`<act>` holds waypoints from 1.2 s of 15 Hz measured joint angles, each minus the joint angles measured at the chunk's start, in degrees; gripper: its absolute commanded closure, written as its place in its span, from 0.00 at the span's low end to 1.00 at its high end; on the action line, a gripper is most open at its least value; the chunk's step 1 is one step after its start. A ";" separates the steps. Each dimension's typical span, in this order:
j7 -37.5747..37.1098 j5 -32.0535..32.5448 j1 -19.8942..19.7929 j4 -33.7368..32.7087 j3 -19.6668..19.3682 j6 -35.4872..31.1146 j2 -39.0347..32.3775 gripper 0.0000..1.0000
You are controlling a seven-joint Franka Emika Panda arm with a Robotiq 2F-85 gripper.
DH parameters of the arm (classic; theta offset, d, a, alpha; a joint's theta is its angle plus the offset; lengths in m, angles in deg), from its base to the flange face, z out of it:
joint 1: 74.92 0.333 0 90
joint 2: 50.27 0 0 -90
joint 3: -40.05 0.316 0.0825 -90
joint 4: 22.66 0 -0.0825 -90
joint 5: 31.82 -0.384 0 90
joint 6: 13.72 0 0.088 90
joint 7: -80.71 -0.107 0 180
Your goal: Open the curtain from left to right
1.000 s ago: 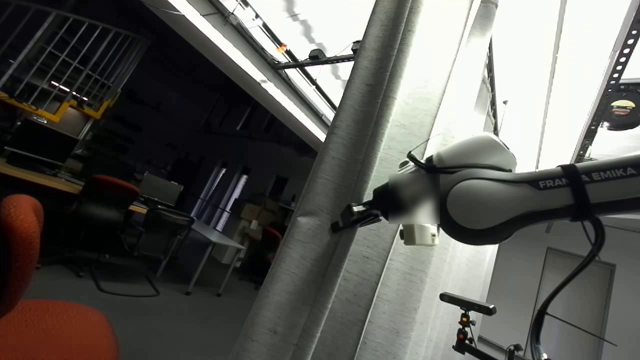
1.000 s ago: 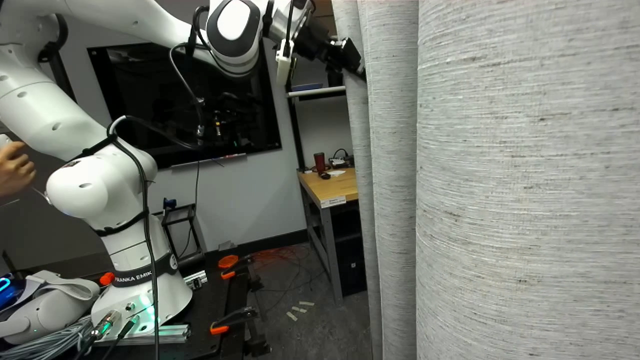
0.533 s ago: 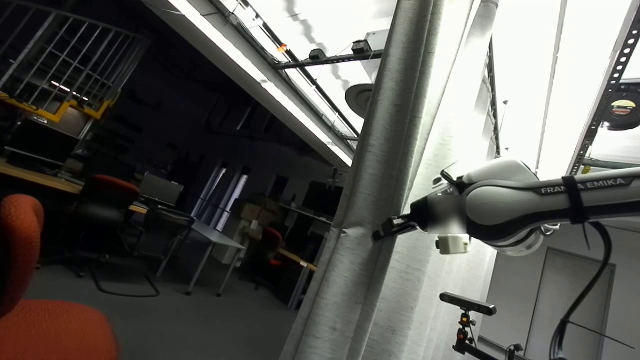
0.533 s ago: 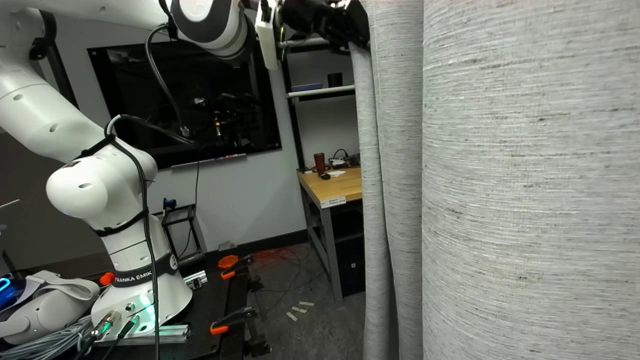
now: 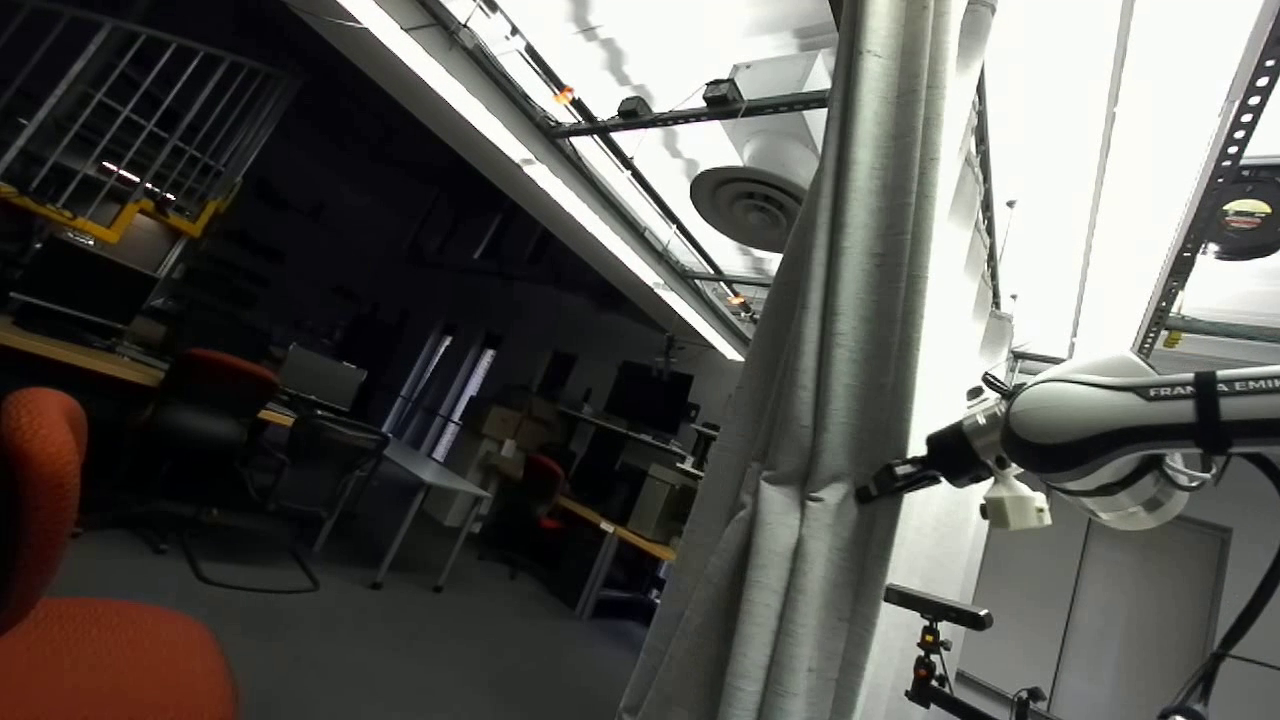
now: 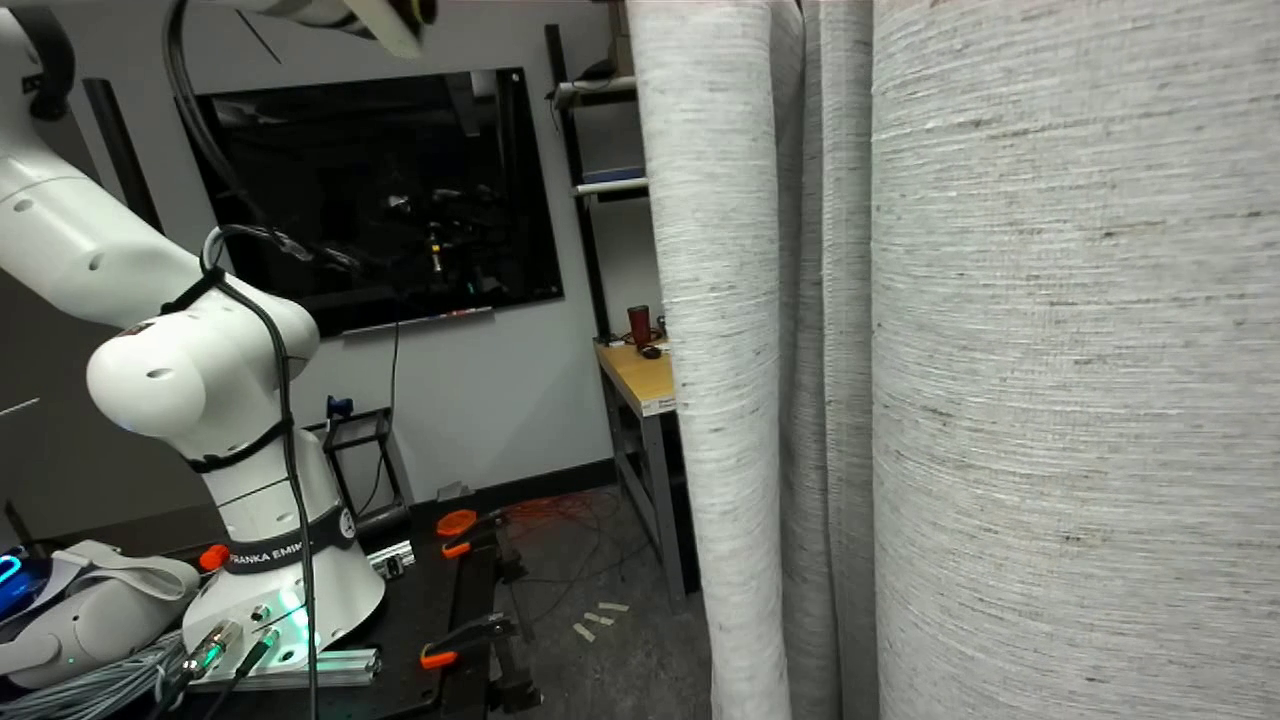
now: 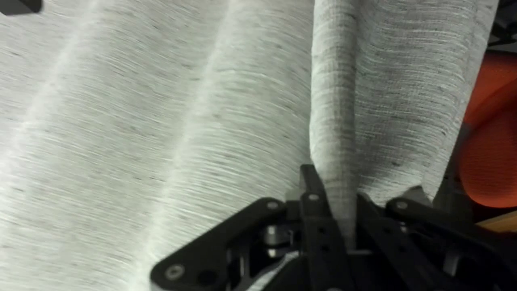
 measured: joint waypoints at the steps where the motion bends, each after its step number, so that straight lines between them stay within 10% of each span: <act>1: 1.79 -0.03 -0.28 -0.80 -2.27 1.14 0.53 0.99; 10: 13.13 -2.01 1.70 -9.52 -17.28 3.86 2.17 0.99; 18: 16.68 -2.00 5.22 -8.41 -14.81 8.92 1.70 0.99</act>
